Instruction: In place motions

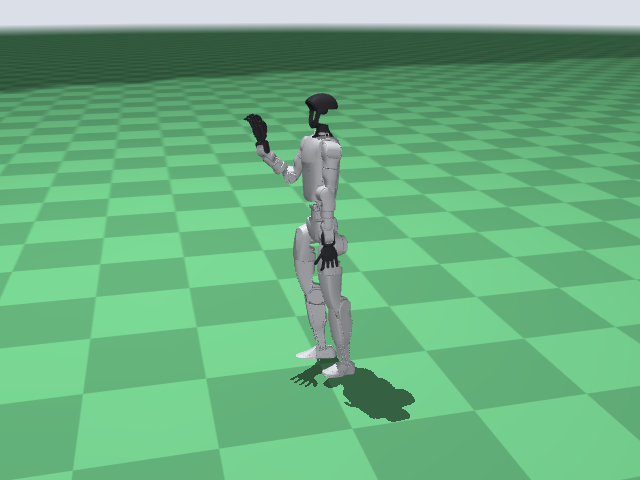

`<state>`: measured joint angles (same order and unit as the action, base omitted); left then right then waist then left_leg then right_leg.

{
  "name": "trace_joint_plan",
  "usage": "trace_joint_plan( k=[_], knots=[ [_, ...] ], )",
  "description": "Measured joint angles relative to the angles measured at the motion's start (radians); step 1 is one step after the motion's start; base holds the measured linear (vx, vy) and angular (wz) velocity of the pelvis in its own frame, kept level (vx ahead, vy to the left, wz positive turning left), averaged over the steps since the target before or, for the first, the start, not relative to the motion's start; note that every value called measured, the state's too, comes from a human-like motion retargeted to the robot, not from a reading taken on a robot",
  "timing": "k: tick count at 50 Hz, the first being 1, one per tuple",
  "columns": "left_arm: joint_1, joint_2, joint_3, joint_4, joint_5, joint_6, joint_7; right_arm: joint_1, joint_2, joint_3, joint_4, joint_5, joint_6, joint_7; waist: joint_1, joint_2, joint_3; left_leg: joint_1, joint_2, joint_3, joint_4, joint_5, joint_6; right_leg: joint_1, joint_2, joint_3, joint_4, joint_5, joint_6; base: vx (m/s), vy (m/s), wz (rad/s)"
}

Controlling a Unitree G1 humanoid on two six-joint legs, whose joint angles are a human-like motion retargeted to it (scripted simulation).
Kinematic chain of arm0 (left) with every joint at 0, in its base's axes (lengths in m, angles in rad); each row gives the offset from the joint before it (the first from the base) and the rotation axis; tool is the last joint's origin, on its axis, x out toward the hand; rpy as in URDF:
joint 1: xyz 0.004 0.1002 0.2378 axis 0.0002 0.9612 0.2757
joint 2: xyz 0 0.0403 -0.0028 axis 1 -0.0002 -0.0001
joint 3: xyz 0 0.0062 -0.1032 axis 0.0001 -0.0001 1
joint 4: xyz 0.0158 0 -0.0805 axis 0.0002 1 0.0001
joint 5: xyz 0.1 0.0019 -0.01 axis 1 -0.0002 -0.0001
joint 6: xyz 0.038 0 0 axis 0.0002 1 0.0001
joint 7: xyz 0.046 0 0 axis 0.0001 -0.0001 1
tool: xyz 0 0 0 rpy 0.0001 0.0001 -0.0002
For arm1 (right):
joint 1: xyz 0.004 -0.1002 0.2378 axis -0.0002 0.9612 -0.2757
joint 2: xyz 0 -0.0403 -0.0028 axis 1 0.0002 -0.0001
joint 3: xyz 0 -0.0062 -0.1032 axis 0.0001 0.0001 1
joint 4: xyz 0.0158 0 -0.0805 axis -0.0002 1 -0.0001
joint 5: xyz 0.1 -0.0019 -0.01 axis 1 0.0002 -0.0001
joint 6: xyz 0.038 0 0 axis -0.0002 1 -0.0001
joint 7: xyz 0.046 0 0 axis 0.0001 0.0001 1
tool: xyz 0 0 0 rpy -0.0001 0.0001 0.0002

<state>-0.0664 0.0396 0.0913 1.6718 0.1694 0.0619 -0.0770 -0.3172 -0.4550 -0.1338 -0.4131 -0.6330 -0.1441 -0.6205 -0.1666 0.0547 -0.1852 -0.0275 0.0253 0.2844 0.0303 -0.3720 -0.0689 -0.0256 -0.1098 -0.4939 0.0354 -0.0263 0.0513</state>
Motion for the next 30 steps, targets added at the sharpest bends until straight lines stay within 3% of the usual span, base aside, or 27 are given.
trace_joint_plan(
  k=[4, 7, 12, 13, 15, 17, 20, 24, 27, 30],
  knots=[
    [0.006, -0.007, 0.003, -0.008, -0.003, -0.011, -0.005, -0.075, -0.02, 0.053, -0.019, -0.007, -0.047, -0.007, 0.011, -0.011, -0.009, -0.002, -0.007, -0.019, 0.0, 0.003, 0.002, 0.008, -0.002, -0.01, -0.001, -0.004, 0.0, 0.01, 0.01, 0.24],
    [0.009, -0.006, 0.004, -0.001, -0.004, -0.012, -0.007, -0.163, -0.013, 0.094, 0.066, 0.021, -0.023, 0.104, 0.017, -0.017, -0.012, -0.003, -0.01, -0.029, 0.002, 0.004, 0.003, 0.014, -0.003, -0.017, -0.001, -0.006, 0.0, 0.0, 0.0, 0.14],
    [0.022, 0.003, 0.006, 0.028, 0.003, -0.004, 0.009, -0.321, 0.074, 0.128, 0.359, -0.099, 0.305, 0.685, 0.005, -0.012, -0.018, -0.003, -0.009, -0.036, 0.005, 0.006, 0.004, 0.021, -0.001, -0.023, -0.002, -0.007, 0.0, -0.01, 0.0, 0.02],
    [0.025, 0.006, 0.006, 0.028, 0.01, 0.003, 0.009, -0.332, 0.079, 0.136, 0.393, -0.117, 0.374, 0.764, 0.003, -0.012, -0.018, -0.003, -0.009, -0.037, 0.005, 0.006, 0.004, 0.022, -0.001, -0.023, -0.002, -0.007, 0.0, 0.0, 0.0, 0.0],
    [0.027, 0.016, 0.008, 0.028, 0.028, 0.013, 0.008, -0.327, 0.068, 0.146, 0.391, -0.12, 0.43, 0.849, 0.006, -0.015, -0.012, -0.004, -0.011, -0.039, 0.005, 0.007, 0.005, 0.025, -0.002, -0.026, -0.003, -0.008, 0.0, 0.03, -0.01, 0.07],
    [0.023, 0.022, 0.018, 0.028, 0.034, 0.013, 0.01, -0.281, 0.043, 0.136, 0.314, -0.069, 0.362, 0.748, 0.01, -0.023, 0.0, -0.006, -0.014, -0.046, 0.008, 0.009, 0.004, 0.031, -0.006, -0.033, -0.005, -0.009, 0.001, 0.08, -0.04, 0.23],
    [0.035, 0.019, 0.024, 0.028, 0.001, 0.004, 0.024, -0.176, 0.001, 0.114, 0.211, -0.004, 0.163, 0.449, 0.02, -0.027, 0.006, -0.012, -0.017, -0.053, 0.009, 0.012, 0.003, 0.033, -0.009, -0.042, -0.008, -0.01, 0.001, 0.02, -0.01, 0.15],
    [0.049, 0.022, 0.011, 0.028, -0.001, 0.018, 0.024, -0.012, -0.034, 0.127, 0.18, 0.009, -0.016, 0.124, 0.024, -0.02, 0.011, -0.014, -0.016, -0.046, 0.009, 0.011, 0.003, 0.026, -0.01, -0.035, -0.007, -0.009, 0.001, 0.0, 0.01, -0.05],
    [0.054, 0.015, 0.015, 0.028, 0.009, 0.017, 0.026, 0.102, -0.02, 0.174, 0.258, -0.023, -0.124, 0.047, 0.018, -0.013, 0.025, -0.007, -0.014, -0.036, 0.009, 0.01, 0.002, 0.026, -0.008, -0.025, -0.007, -0.006, 0.0, 0.0, 0.02, -0.24],
    [0.053, 0.005, 0.015, 0.028, 0.003, 0.009, 0.02, 0.21, 0.027, 0.226, 0.414, -0.027, -0.161, 0.082, 0.02, -0.01, 0.046, 0.007, -0.013, -0.024, 0.007, 0.008, 0.002, 0.03, -0.007, -0.014, -0.005, -0.004, -0.002, -0.01, 0.01, -0.26]
  ],
)
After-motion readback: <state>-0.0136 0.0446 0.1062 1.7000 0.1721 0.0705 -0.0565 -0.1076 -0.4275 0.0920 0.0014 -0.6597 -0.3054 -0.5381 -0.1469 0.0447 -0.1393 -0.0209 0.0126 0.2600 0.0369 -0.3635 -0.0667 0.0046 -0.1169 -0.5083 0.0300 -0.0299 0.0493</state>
